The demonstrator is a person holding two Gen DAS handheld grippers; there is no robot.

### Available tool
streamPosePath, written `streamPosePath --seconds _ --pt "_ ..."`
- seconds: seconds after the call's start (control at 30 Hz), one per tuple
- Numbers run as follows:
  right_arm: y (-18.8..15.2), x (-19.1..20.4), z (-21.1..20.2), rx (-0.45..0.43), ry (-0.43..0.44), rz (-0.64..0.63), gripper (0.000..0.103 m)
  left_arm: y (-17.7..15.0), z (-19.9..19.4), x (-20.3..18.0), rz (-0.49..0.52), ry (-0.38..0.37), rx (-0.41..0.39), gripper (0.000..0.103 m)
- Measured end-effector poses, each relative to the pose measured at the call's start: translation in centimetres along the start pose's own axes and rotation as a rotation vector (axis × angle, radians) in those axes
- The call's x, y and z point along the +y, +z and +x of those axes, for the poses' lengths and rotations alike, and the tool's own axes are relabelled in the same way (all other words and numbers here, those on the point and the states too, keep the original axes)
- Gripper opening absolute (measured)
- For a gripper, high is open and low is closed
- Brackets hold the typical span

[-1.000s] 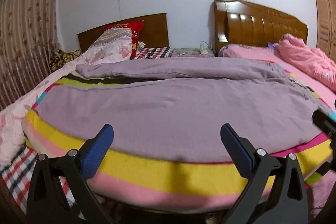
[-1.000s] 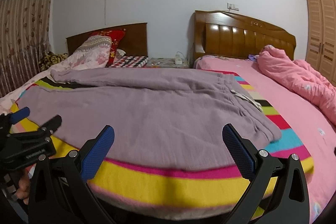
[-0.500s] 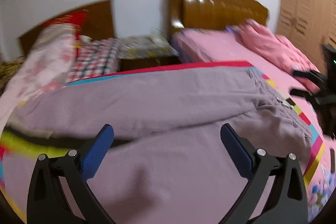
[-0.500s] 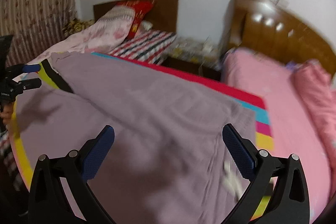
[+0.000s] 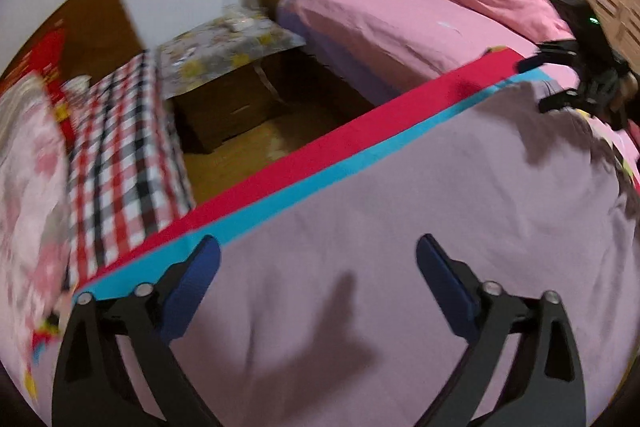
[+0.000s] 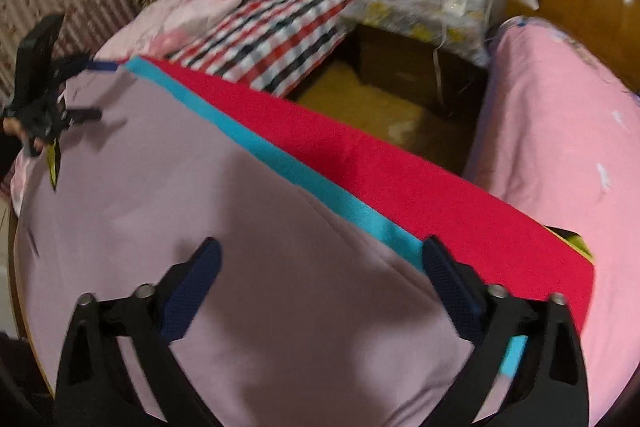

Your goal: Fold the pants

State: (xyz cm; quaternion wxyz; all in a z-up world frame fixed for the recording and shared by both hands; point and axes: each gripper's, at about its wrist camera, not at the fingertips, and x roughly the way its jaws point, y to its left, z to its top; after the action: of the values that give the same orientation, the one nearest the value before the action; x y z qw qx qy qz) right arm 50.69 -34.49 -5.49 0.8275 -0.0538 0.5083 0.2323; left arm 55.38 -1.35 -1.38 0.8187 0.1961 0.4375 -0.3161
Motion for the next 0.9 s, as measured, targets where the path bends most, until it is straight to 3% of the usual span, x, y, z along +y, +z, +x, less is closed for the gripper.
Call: streamPosePath --seconds 0.07,0.13,0.17,0.2,0.3,0.5,0.53,0.57,0.6,0.67,0.8,0.9 --pt "-0.2 -0.8 1.4 0.051 0.052 0.013 0.076 0.7 1.3 0.2 0.019 -0.052 0.013 0.091" --pt "-0.7 -0.3 1.5 0.042 0.045 -0.036 0.071 1.2 2.1 0.3 0.046 -0.073 0.022 0.087" --pt "-0.9 -0.1 1.3 0.031 0.044 -0.053 0.048 1.4 2.4 0.4 0.059 -0.093 0.03 0.086" --pt "-1.2 0.2 0.5 0.007 0.024 -0.075 0.014 1.6 2.7 0.4 0.072 -0.118 0.041 0.085" --pt "-3.2 1.7 -3.2 -0.123 -0.037 -0.154 0.013 2.1 3.3 0.2 0.119 -0.14 0.06 0.085" --pt "-6.6 7.5 -8.0 -0.298 -0.165 -0.226 0.013 2.6 4.8 0.0 0.158 -0.182 0.118 0.083" --pt "-7.4 8.5 -8.7 -0.323 -0.176 -0.216 0.013 2.4 4.7 0.2 0.139 -0.207 0.125 0.061" --pt "-8.0 8.7 -9.2 -0.331 -0.182 -0.208 0.013 2.2 4.6 0.2 0.128 -0.224 0.126 0.045" --pt "-8.5 9.5 -9.3 -0.337 -0.202 -0.203 0.012 1.7 3.8 -0.1 0.126 -0.218 0.114 0.02" --pt "-8.8 10.2 -9.1 -0.332 -0.245 -0.189 0.012 1.1 2.2 -1.1 0.155 -0.147 0.084 0.012" --pt "-9.5 11.2 -10.4 -0.355 -0.306 -0.143 0.011 -0.7 -4.9 -4.8 0.233 0.028 -0.038 0.009" --pt "-11.8 13.7 -14.5 -0.441 -0.329 -0.14 0.011 -3.1 -11.7 -8.8 0.302 0.159 -0.128 0.009"
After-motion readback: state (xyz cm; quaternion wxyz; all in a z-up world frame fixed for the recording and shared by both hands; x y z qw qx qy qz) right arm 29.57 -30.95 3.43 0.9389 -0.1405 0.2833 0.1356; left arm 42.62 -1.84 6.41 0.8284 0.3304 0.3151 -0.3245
